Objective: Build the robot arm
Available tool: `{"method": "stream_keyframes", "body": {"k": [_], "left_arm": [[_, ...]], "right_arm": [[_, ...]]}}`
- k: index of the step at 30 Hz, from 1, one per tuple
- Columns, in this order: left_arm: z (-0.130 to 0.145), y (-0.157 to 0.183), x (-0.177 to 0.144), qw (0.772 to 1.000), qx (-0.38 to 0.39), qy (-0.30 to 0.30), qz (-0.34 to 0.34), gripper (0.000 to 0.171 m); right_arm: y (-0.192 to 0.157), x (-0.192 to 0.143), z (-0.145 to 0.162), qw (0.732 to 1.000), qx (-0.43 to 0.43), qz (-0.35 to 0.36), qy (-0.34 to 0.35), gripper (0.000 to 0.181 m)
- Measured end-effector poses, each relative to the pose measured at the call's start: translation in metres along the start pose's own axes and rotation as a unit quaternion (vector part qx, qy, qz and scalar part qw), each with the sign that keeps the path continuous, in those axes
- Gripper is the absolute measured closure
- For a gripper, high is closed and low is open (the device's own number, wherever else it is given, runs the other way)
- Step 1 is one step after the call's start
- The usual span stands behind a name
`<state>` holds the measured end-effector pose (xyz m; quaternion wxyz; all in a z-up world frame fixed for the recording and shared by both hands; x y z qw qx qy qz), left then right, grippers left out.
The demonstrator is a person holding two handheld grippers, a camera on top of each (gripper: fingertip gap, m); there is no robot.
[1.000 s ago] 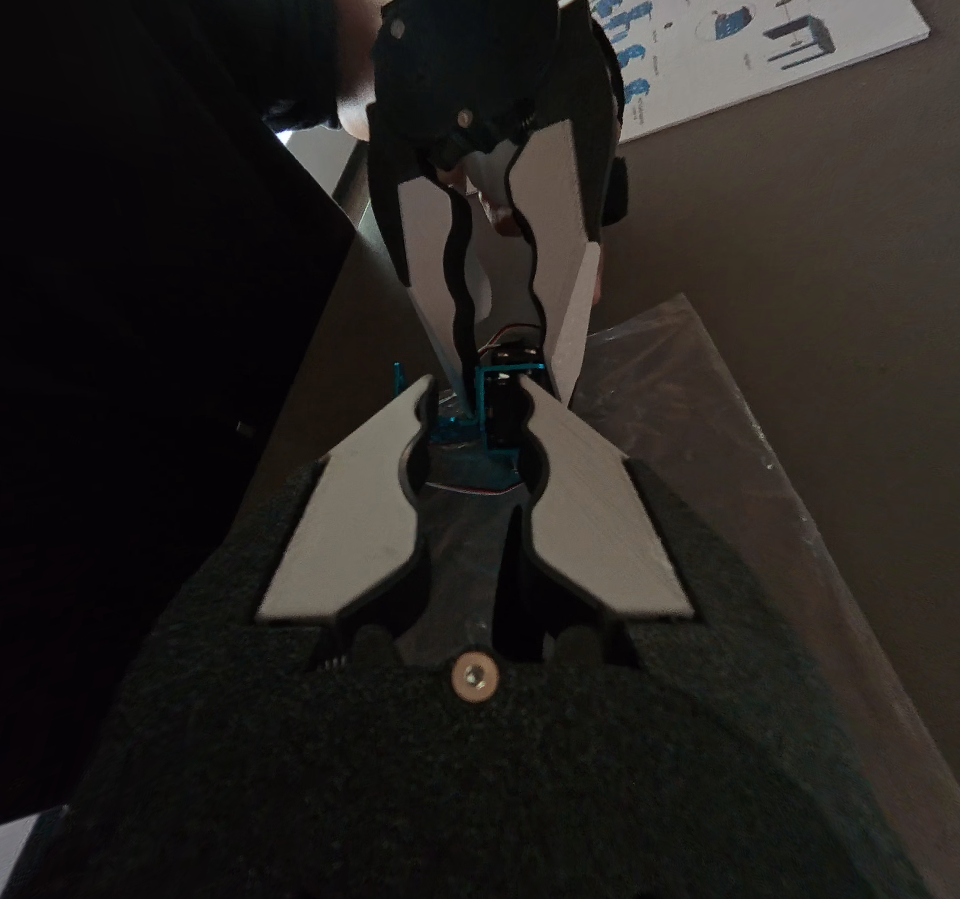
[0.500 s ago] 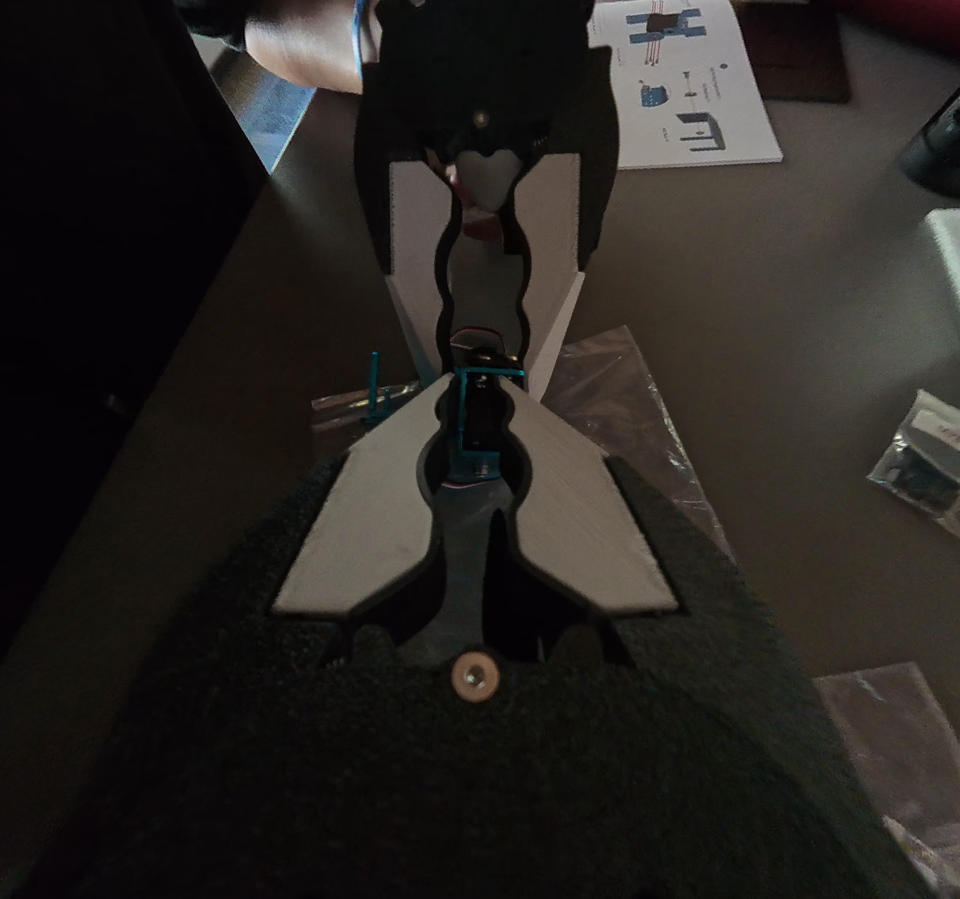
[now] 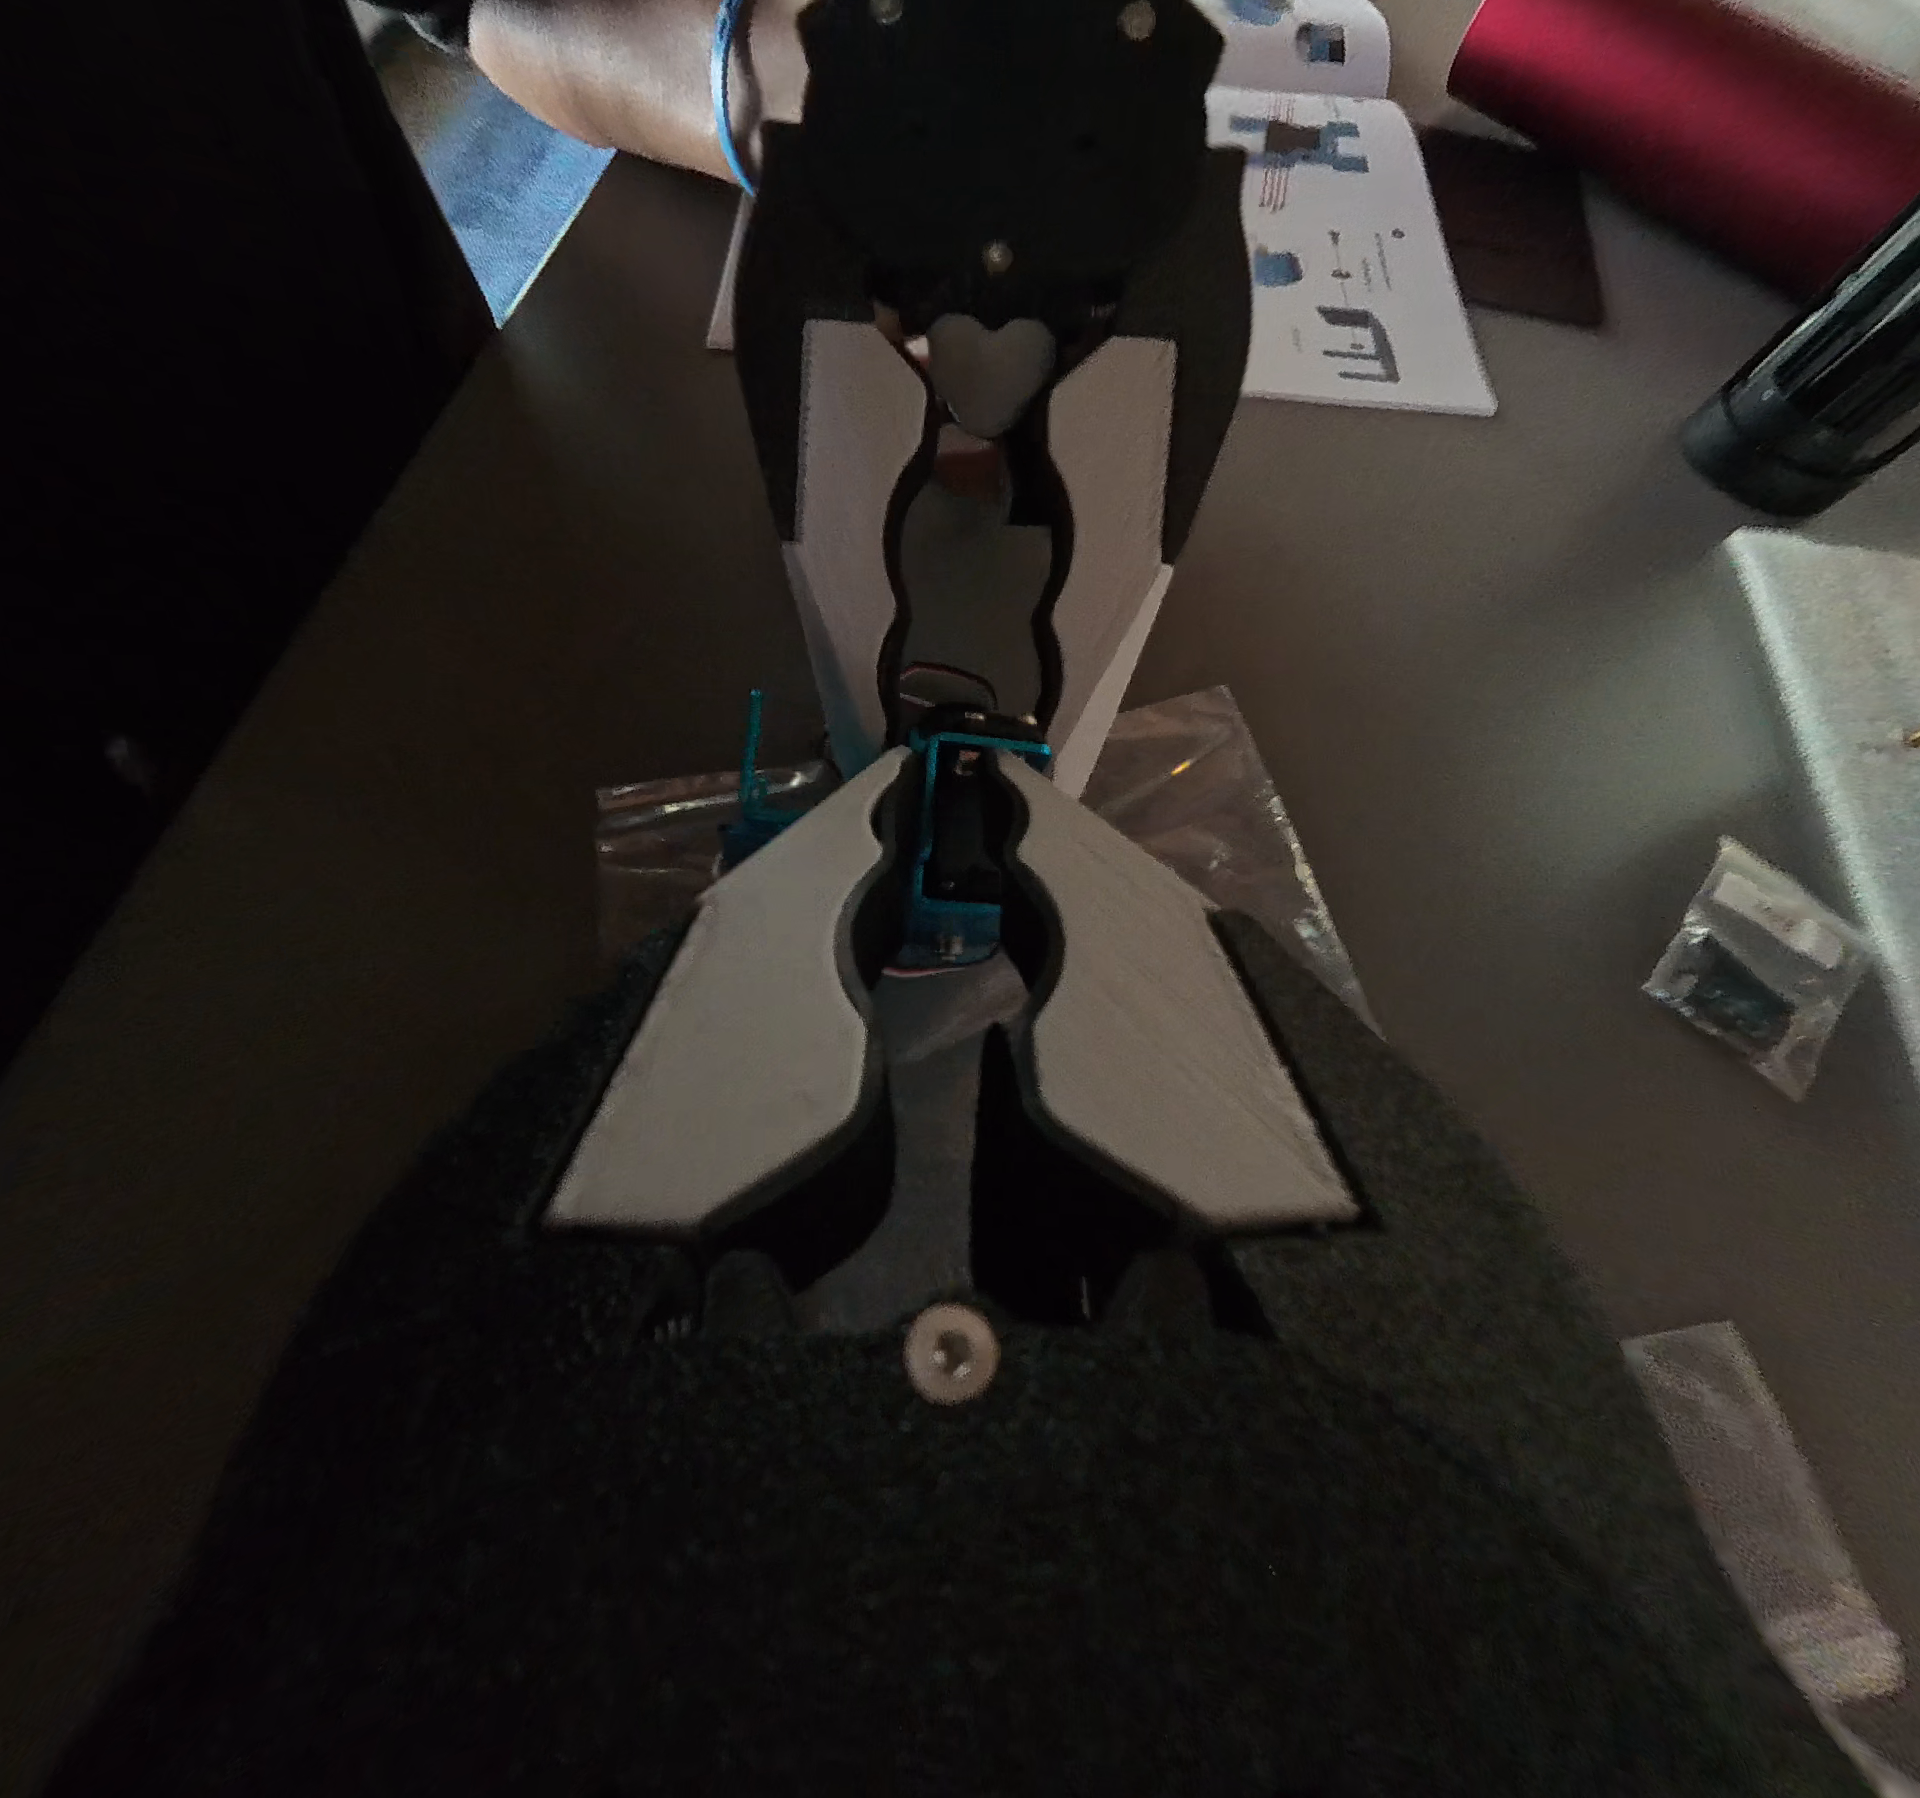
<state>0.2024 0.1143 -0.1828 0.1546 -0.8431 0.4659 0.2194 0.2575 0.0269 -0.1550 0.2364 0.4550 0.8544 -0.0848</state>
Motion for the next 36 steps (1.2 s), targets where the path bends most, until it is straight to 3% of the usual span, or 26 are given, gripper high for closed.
{"method": "stream_keyframes", "body": {"k": [3, 9, 15, 23, 36], "left_arm": [[0.000, 0.002, 0.000, 1.000, 0.007, 0.000, -0.002, 0.140], [0.000, 0.003, 0.000, 1.000, 0.013, 0.000, -0.004, 0.141], [0.001, 0.004, 0.000, 1.000, 0.015, -0.002, -0.002, 0.141], [0.001, 0.005, 0.000, 1.000, 0.021, -0.003, -0.004, 0.141], [0.001, 0.006, 0.000, 1.000, 0.027, -0.004, -0.006, 0.142]], "right_arm": [[0.004, 0.000, 0.001, 0.998, 0.057, -0.027, -0.013, 0.165], [0.001, 0.002, -0.001, 0.998, 0.056, -0.034, -0.022, 0.170], [-0.009, 0.003, -0.005, 0.998, -0.058, 0.017, -0.021, 0.173], [-0.004, 0.002, -0.002, 0.999, 0.019, -0.015, -0.024, 0.169], [-0.006, 0.002, -0.002, 0.999, 0.025, -0.028, -0.021, 0.174]]}}
Point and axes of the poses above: each gripper's, where its closed fingertips meet, x out along the fingers, z out of its underside, y = z × x across the jaws, the point moved 7 cm from there along -x, back along the fingers, and after that the axes turned 3 degrees about y, right-handed, at the moved point
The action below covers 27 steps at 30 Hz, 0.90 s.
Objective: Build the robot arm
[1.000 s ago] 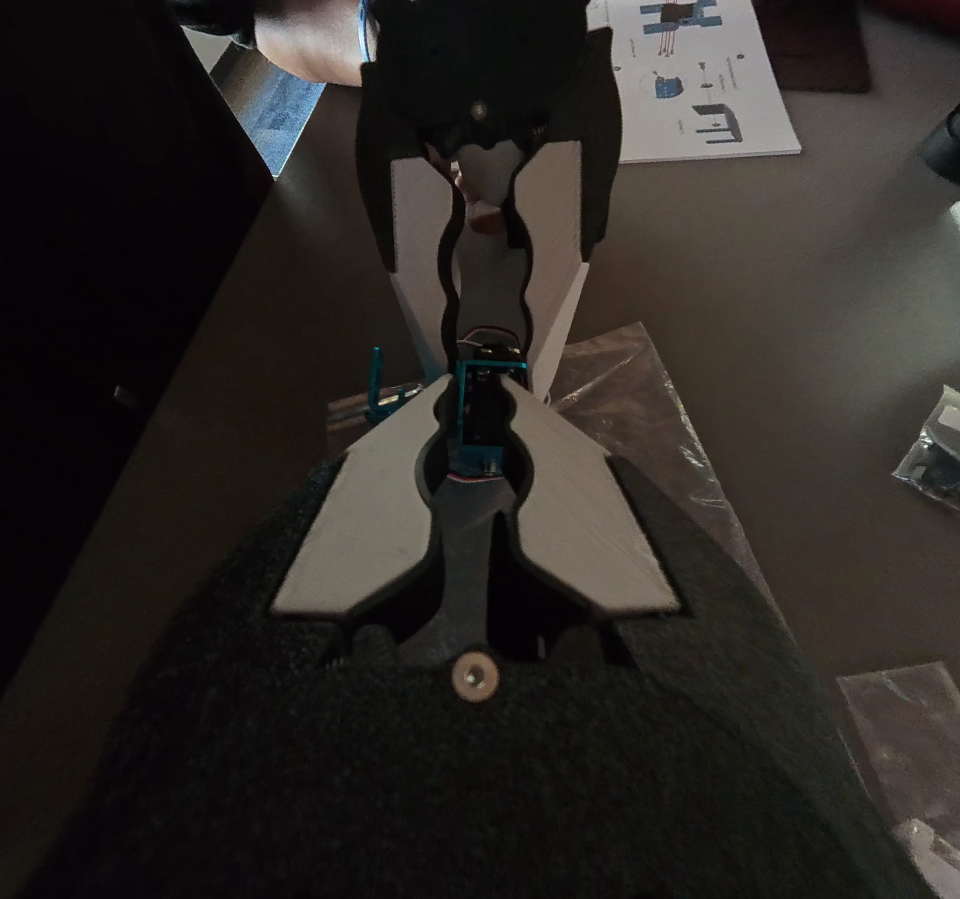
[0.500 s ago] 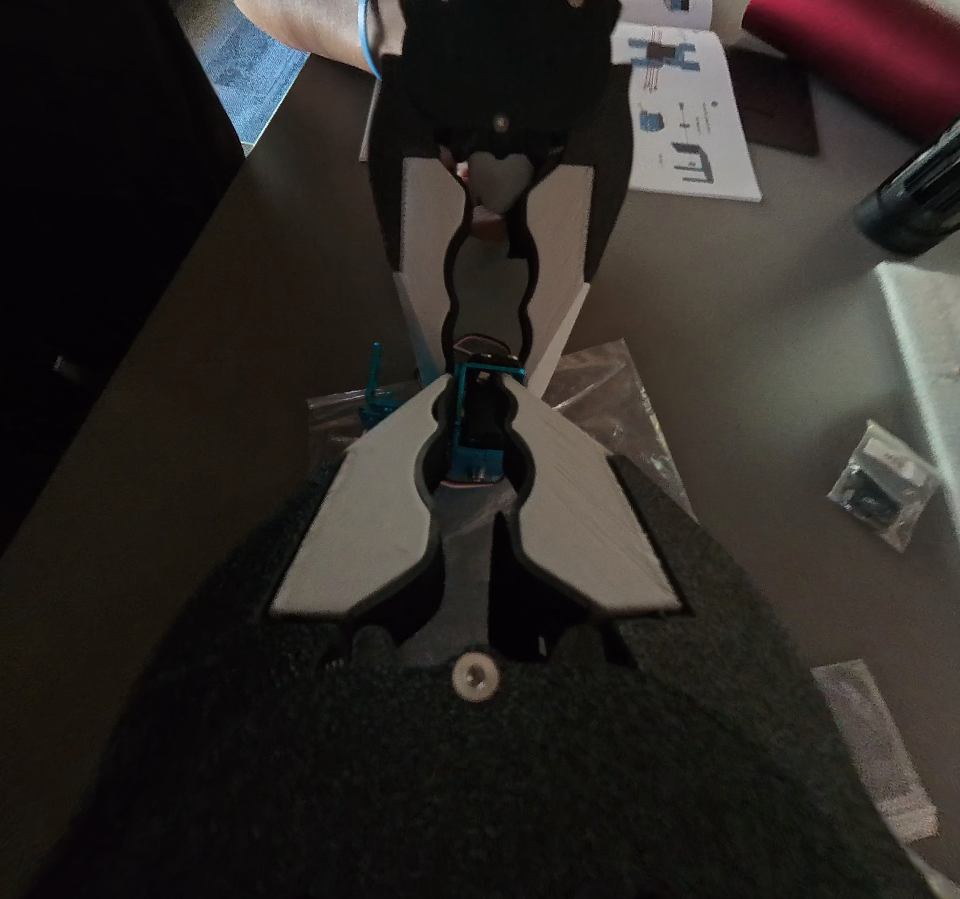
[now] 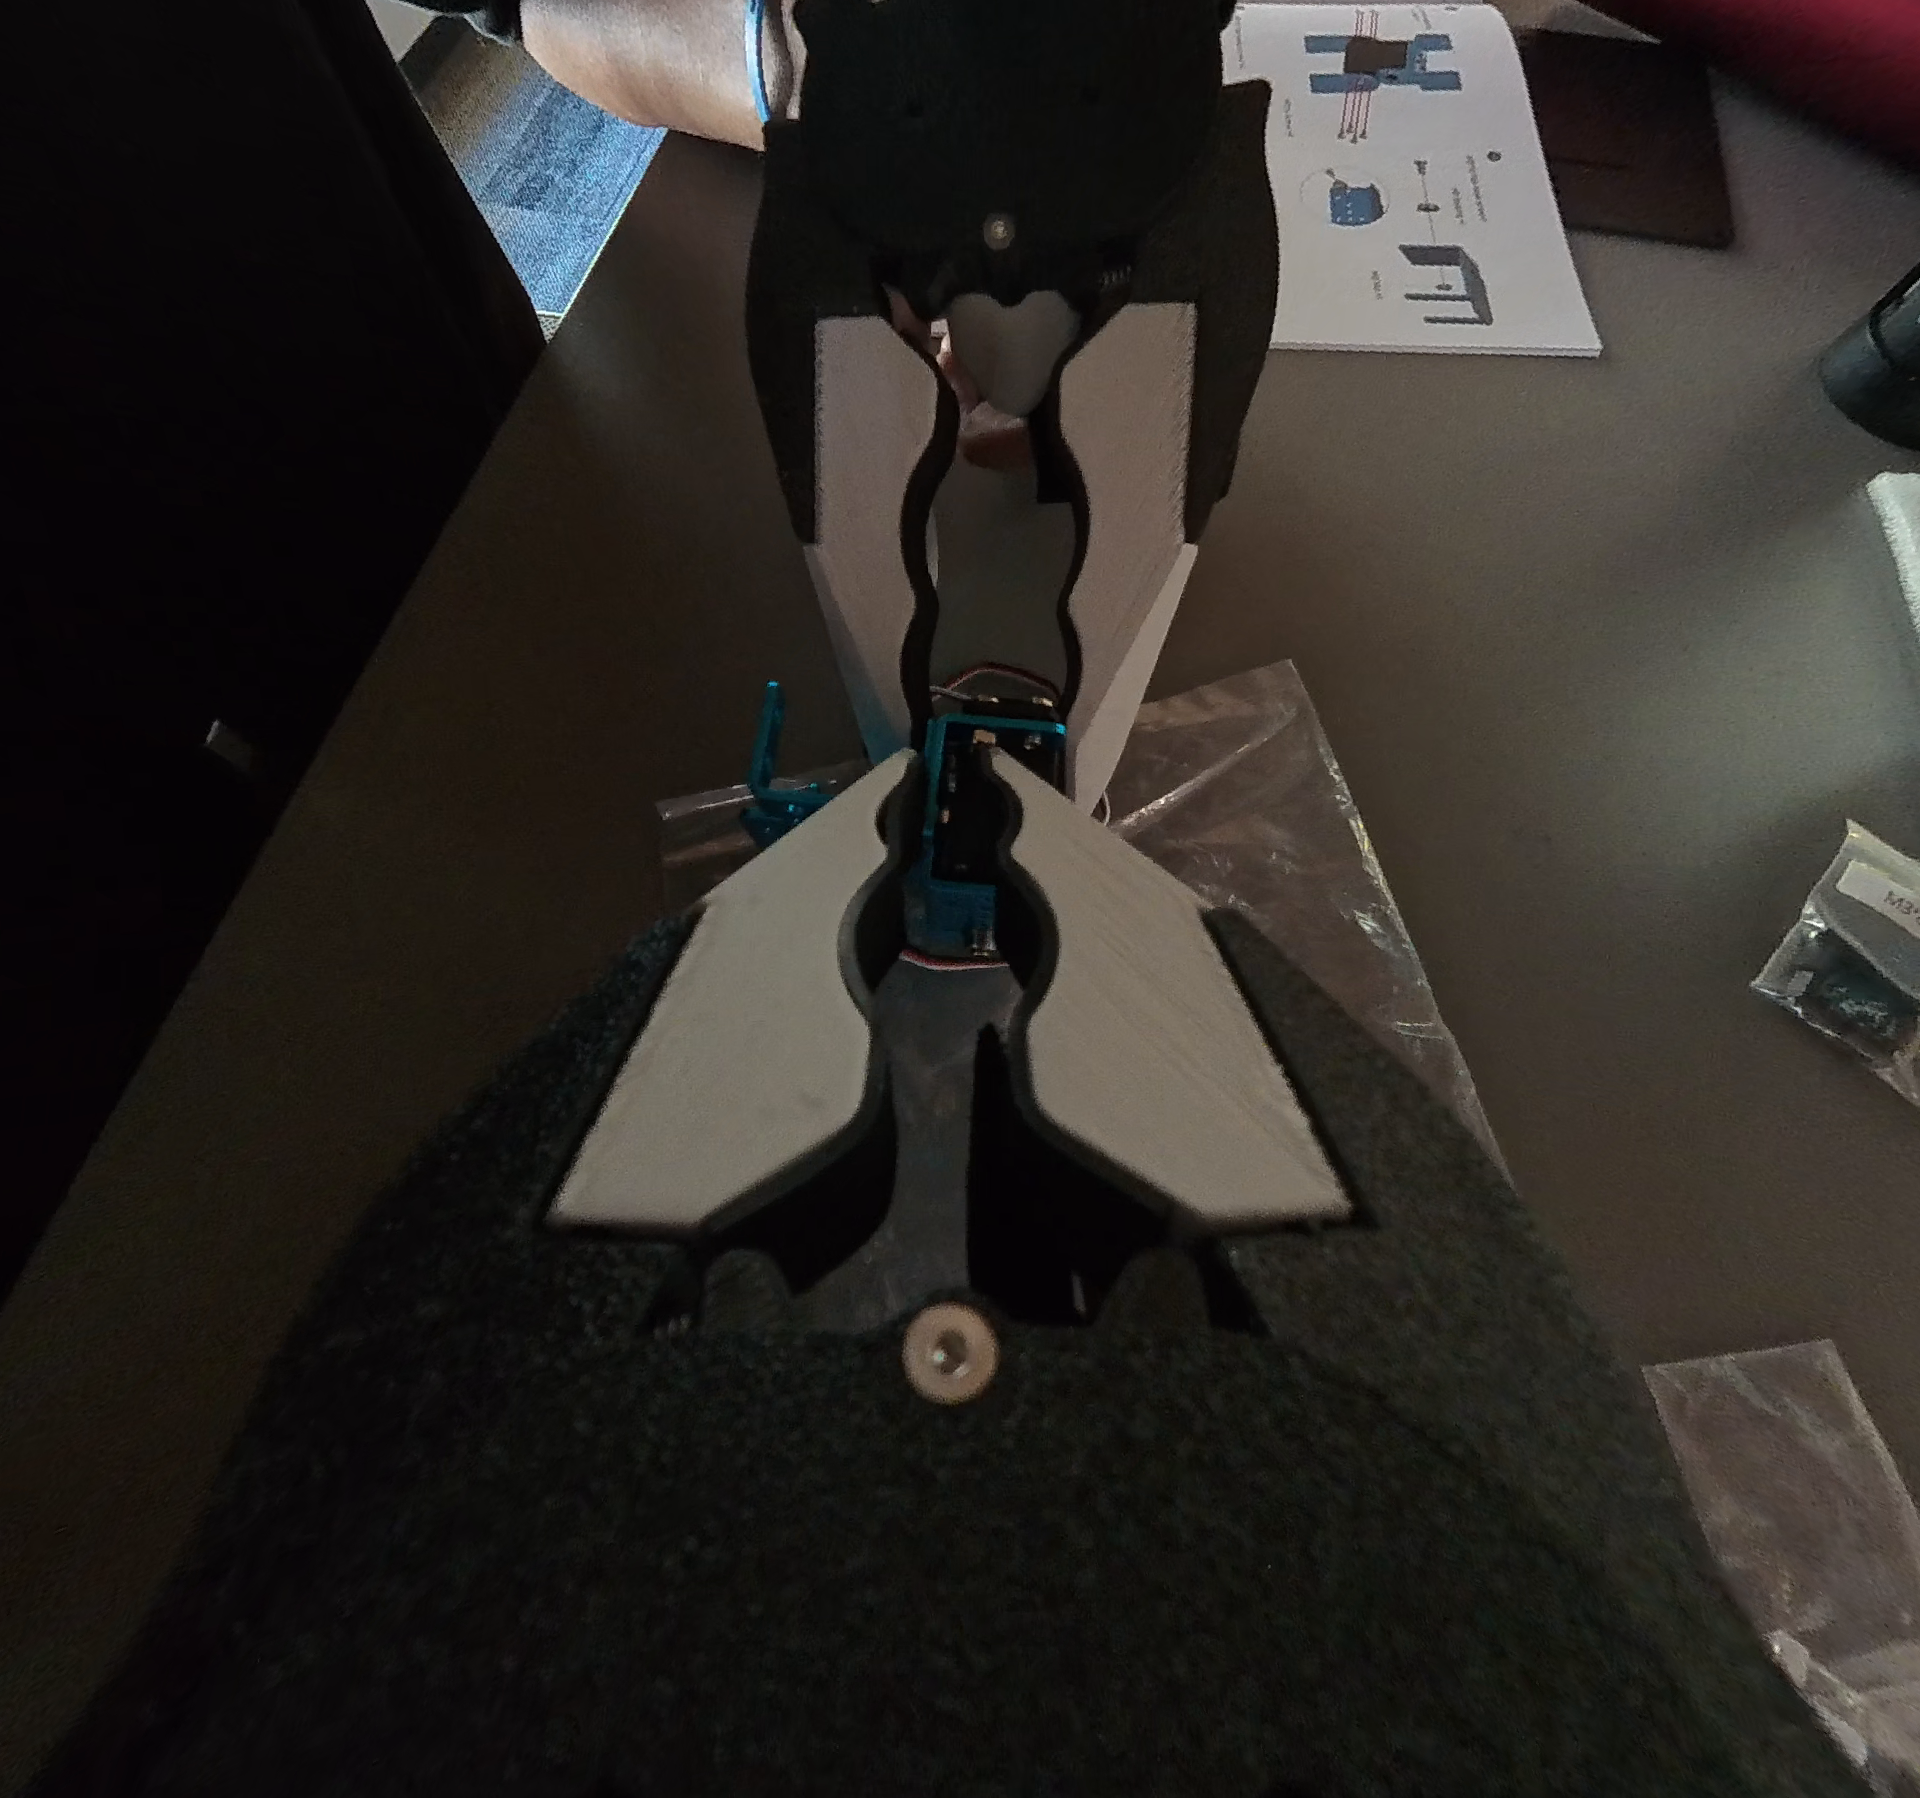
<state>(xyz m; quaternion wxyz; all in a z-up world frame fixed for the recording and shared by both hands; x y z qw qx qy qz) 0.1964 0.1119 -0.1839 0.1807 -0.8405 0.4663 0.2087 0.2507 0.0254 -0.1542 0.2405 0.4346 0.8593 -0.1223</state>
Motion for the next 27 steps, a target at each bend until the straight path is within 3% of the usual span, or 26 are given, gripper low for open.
{"method": "stream_keyframes", "body": {"k": [18, 23, 27], "left_arm": [[0.001, 0.001, -0.001, 1.000, 0.008, -0.001, 0.000, 0.142], [0.001, 0.002, -0.001, 1.000, 0.010, -0.001, -0.001, 0.142], [0.001, 0.002, -0.001, 1.000, 0.011, -0.001, -0.001, 0.142]], "right_arm": [[0.004, -0.005, -0.001, 1.000, 0.015, -0.010, 0.022, 0.164], [0.015, -0.008, -0.005, 0.990, 0.112, -0.034, 0.072, 0.148], [0.024, 0.002, 0.007, 0.986, 0.156, -0.035, 0.050, 0.140]]}}
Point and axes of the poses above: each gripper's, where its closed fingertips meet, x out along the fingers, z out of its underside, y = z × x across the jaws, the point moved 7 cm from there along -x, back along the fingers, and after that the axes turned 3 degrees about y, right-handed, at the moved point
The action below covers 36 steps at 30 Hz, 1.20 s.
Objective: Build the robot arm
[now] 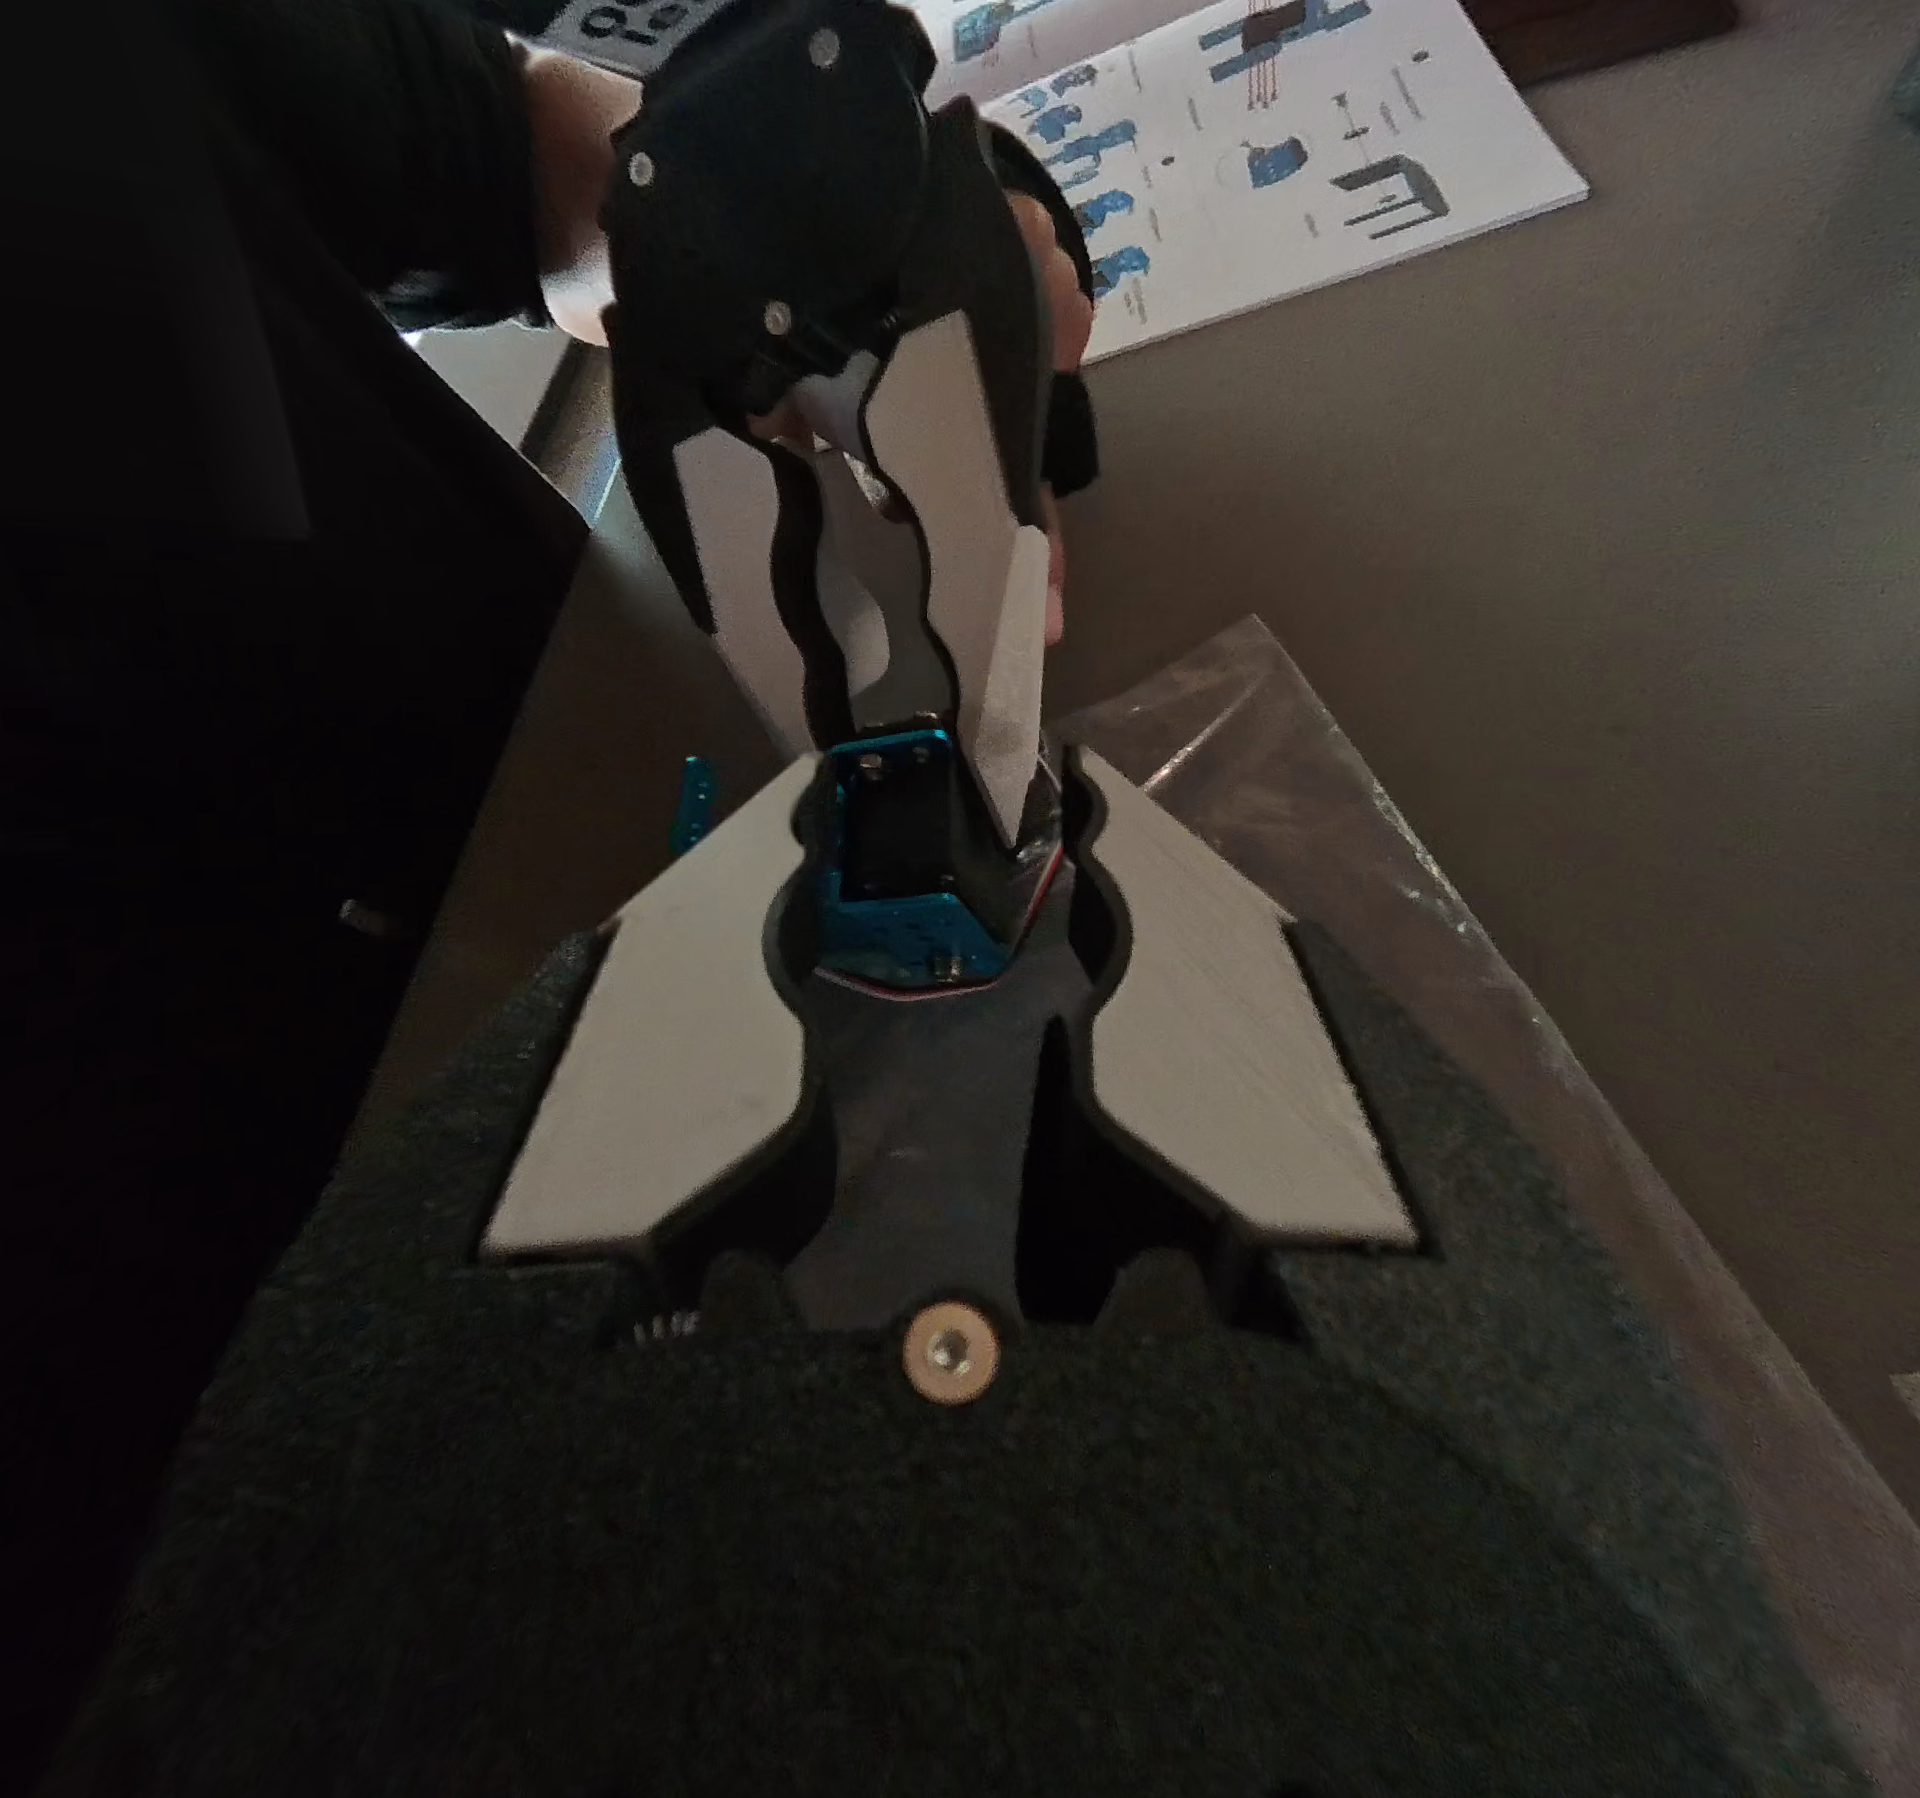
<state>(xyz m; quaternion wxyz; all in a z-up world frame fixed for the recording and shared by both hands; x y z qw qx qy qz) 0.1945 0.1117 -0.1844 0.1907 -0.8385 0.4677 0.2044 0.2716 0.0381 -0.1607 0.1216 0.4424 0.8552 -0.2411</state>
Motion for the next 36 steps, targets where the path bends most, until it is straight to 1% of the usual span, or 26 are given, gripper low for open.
{"method": "stream_keyframes", "body": {"k": [4, 7, 9, 10, 14, 17, 19, 21, 24, 27, 28, 29, 33, 35, 36], "left_arm": [[0.000, 0.000, 0.000, 1.000, 0.000, 0.000, 0.000, 0.142], [0.000, 0.000, 0.000, 1.000, 0.000, 0.000, 0.000, 0.142], [0.000, 0.000, 0.000, 1.000, 0.001, 0.000, 0.000, 0.142], [0.000, 0.000, 0.000, 1.000, 0.001, 0.000, 0.000, 0.142], [0.000, 0.000, 0.000, 1.000, 0.001, 0.000, 0.000, 0.142], [0.000, 0.000, 0.000, 1.000, 0.002, 0.000, 0.000, 0.143], [0.000, 0.001, 0.000, 1.000, 0.003, 0.000, 0.000, 0.143], [0.000, 0.001, 0.000, 1.000, 0.002, 0.000, 0.000, 0.143], [0.000, 0.001, 0.000, 1.000, 0.002, 0.000, 0.000, 0.143], [0.000, 0.001, 0.000, 1.000, 0.004, 0.000, -0.001, 0.143], [0.000, 0.001, 0.000, 1.000, 0.004, 0.000, -0.001, 0.143], [0.000, 0.001, 0.000, 1.000, 0.004, 0.000, -0.001, 0.143], [0.000, 0.001, 0.000, 1.000, 0.003, 0.000, 0.000, 0.143], [0.000, 0.001, 0.000, 1.000, 0.003, 0.000, 0.000, 0.143], [0.000, 0.001, -0.001, 1.000, 0.003, 0.000, 0.000, 0.143]], "right_arm": [[-0.001, 0.001, -0.002, 1.000, -0.016, 0.011, 0.003, 0.143], [0.002, 0.002, -0.001, 1.000, -0.013, 0.016, 0.000, 0.142], [0.005, -0.002, -0.003, 0.999, -0.014, 0.029, 0.007, 0.149], [0.005, -0.004, -0.003, 0.999, -0.017, 0.031, 0.012, 0.149], [0.001, -0.002, -0.003, 1.000, -0.014, 0.009, 0.011, 0.145], [0.001, 0.002, -0.002, 1.000, -0.020, 0.017, -0.001, 0.142], [0.007, -0.003, -0.003, 0.999, -0.015, 0.037, 0.006, 0.150], [0.006, -0.006, -0.003, 1.000, -0.013, 0.025, 0.011, 0.146], [0.000, -0.001, -0.002, 1.000, -0.019, 0.006, 0.002, 0.143], [0.003, 0.001, -0.003, 1.000, -0.017, 0.021, 0.001, 0.143], [0.007, -0.001, -0.003, 0.999, -0.016, 0.040, 0.002, 0.149], [0.010, -0.004, -0.003, 0.999, -0.018, 0.048, 0.003, 0.149], [0.001, -0.003, -0.004, 1.000, -0.013, 0.006, 0.007, 0.139], [0.001, 0.003, 0.000, 0.999, -0.024, 0.018, -0.012, 0.138], [0.003, 0.002, -0.001, 1.000, -0.019, 0.021, -0.007, 0.136]]}}
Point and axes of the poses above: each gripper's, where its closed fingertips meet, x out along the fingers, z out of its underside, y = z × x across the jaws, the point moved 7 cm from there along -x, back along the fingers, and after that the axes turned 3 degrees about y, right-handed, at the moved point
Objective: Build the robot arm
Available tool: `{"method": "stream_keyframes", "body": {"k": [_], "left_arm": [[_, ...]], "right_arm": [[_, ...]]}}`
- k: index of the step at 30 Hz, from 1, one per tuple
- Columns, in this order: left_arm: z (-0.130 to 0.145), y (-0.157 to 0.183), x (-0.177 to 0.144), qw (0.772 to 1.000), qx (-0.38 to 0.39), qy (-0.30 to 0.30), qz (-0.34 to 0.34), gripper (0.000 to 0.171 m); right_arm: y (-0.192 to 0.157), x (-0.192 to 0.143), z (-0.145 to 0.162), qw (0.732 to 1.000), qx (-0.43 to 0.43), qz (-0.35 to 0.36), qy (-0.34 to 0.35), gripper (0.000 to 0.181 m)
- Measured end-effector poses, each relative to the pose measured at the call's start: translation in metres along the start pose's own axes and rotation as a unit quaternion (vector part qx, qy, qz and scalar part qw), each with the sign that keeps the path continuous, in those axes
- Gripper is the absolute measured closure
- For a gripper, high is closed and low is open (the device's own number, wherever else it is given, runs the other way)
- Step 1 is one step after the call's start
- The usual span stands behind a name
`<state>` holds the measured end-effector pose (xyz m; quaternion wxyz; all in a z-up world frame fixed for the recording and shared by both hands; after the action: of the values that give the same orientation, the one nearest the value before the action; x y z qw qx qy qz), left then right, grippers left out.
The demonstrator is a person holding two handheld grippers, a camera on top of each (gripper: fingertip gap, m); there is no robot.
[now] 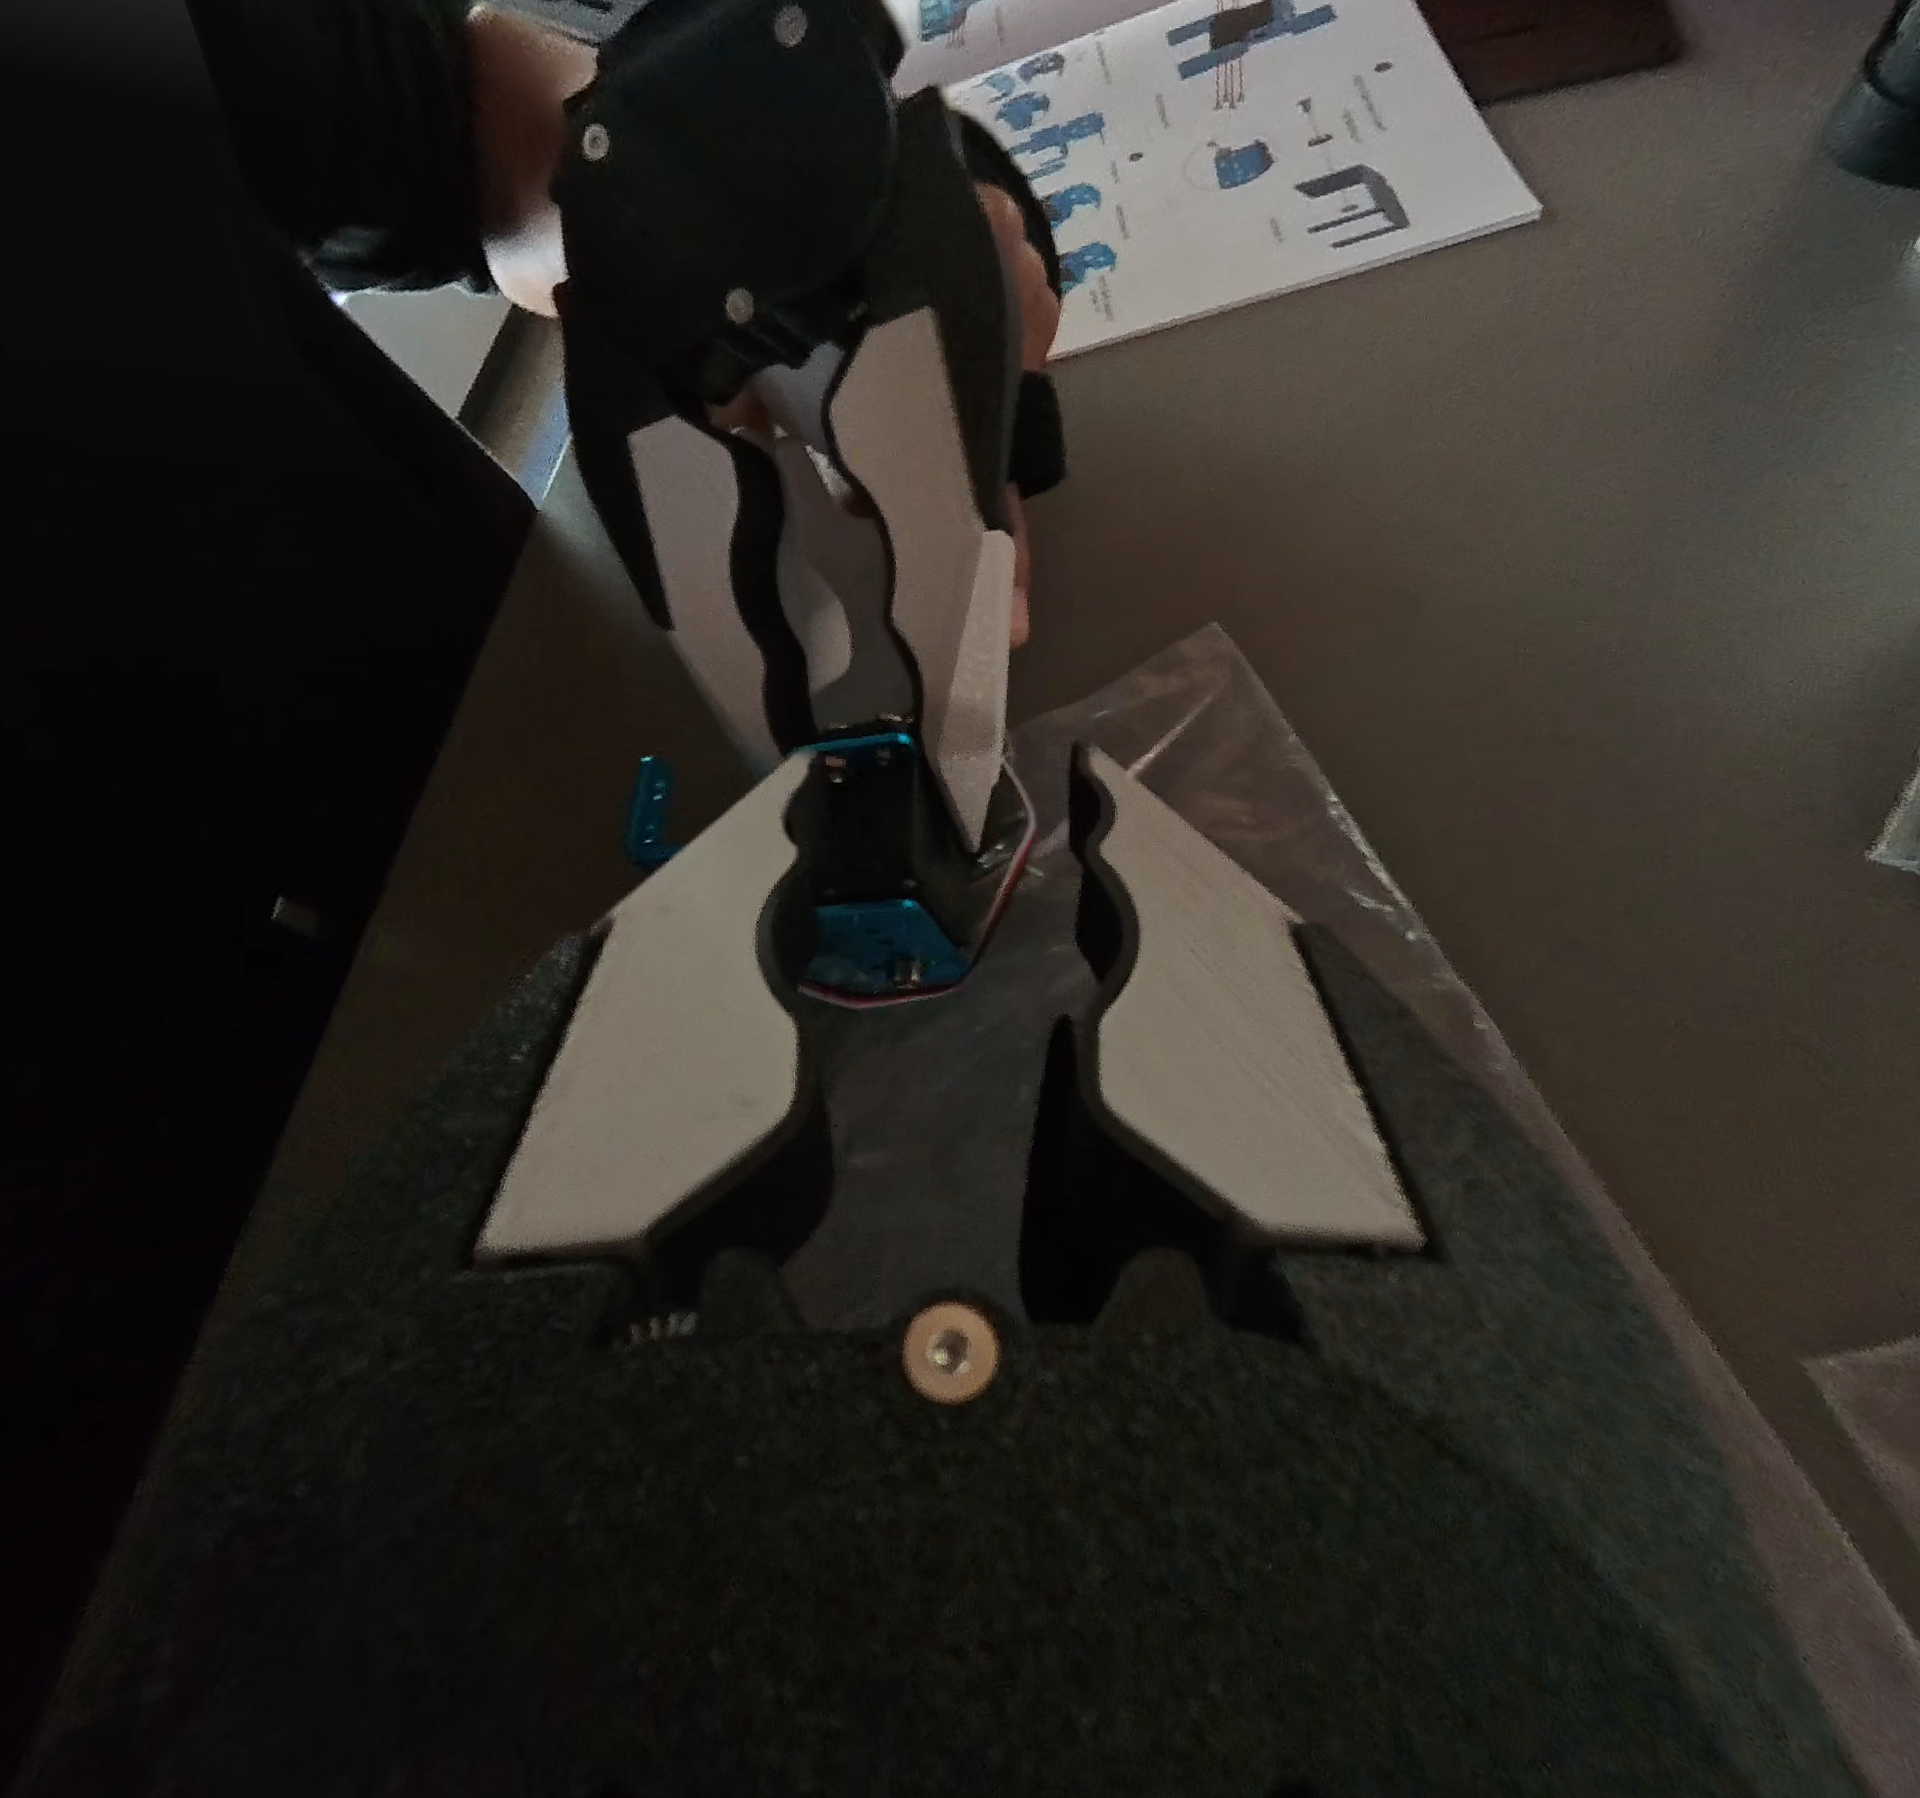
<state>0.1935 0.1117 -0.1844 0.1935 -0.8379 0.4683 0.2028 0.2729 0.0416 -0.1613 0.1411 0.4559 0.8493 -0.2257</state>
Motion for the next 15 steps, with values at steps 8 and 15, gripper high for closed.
{"method": "stream_keyframes", "body": {"k": [8, 15], "left_arm": [[0.000, 0.001, 0.000, 1.000, 0.001, 0.000, 0.001, 0.143], [0.000, 0.001, 0.000, 1.000, 0.001, 0.000, 0.002, 0.143]], "right_arm": [[0.000, -0.001, -0.001, 1.000, 0.012, -0.006, 0.007, 0.135], [0.003, -0.007, -0.006, 0.999, 0.018, -0.003, 0.028, 0.136]]}}
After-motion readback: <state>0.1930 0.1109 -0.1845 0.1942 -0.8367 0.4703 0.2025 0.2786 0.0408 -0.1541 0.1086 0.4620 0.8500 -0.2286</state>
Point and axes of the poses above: each gripper's, where its closed fingertips meet, x out along the fingers, z out of its underside, y = z × x across the jaws, the point moved 7 cm from there along -x, back along the fingers, and after that the axes turned 3 degrees about y, right-handed, at the moved point
